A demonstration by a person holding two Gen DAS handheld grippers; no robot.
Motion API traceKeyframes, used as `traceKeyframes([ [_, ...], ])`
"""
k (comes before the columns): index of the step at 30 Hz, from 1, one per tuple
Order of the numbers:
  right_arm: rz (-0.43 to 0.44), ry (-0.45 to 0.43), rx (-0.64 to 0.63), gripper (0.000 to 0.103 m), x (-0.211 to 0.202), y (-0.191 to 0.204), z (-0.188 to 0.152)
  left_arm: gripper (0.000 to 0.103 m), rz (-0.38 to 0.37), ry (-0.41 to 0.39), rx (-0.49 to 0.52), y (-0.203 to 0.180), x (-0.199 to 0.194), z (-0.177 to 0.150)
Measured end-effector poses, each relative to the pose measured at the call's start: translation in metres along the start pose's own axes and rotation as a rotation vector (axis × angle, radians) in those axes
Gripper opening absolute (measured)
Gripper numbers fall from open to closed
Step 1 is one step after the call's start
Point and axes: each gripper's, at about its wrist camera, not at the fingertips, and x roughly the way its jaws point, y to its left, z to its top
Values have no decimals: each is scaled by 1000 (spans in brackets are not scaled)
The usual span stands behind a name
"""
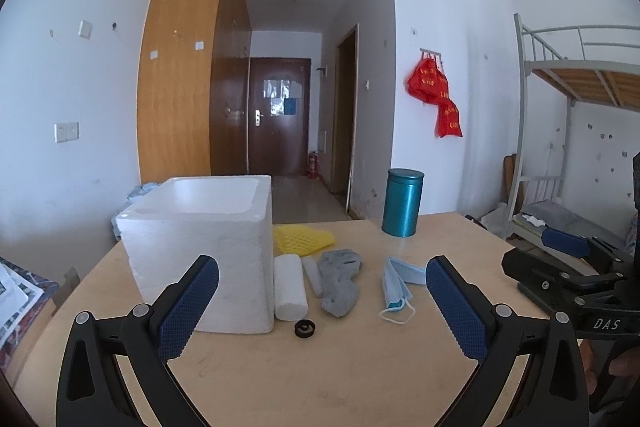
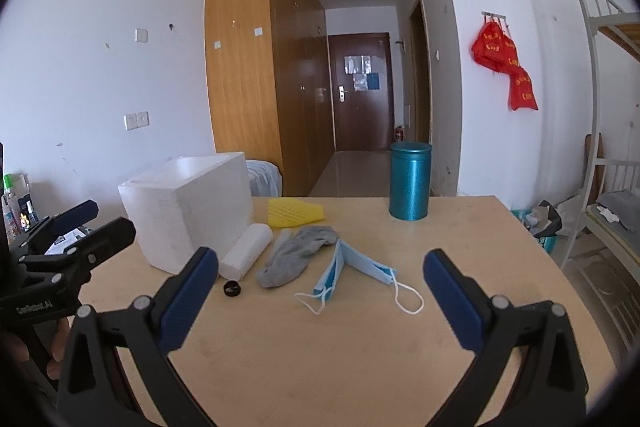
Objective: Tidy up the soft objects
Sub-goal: 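Move the left tool toward the grey sock while the right tool approaches the blue mask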
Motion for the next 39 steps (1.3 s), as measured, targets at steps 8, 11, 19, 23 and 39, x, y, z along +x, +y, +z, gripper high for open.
traceKeyframes([
  [8, 6, 62, -5, 103, 22, -9, 6, 103, -36, 66, 1, -2, 29, -1],
  [11, 13, 87, -7, 103, 31, -13, 6, 103, -43, 96, -5, -1, 40, -2],
  [19, 39, 150, -15, 103, 55, -20, 11, 103, -96, 197, -16, -5, 73, -2],
  [23, 41, 172, -10, 103, 65, -27, 17, 103, -114, 247, -41, -5, 88, 4],
  [39, 7, 294, 23, 103, 97, -54, 16, 100, -178, 445, -63, -14, 142, -3],
])
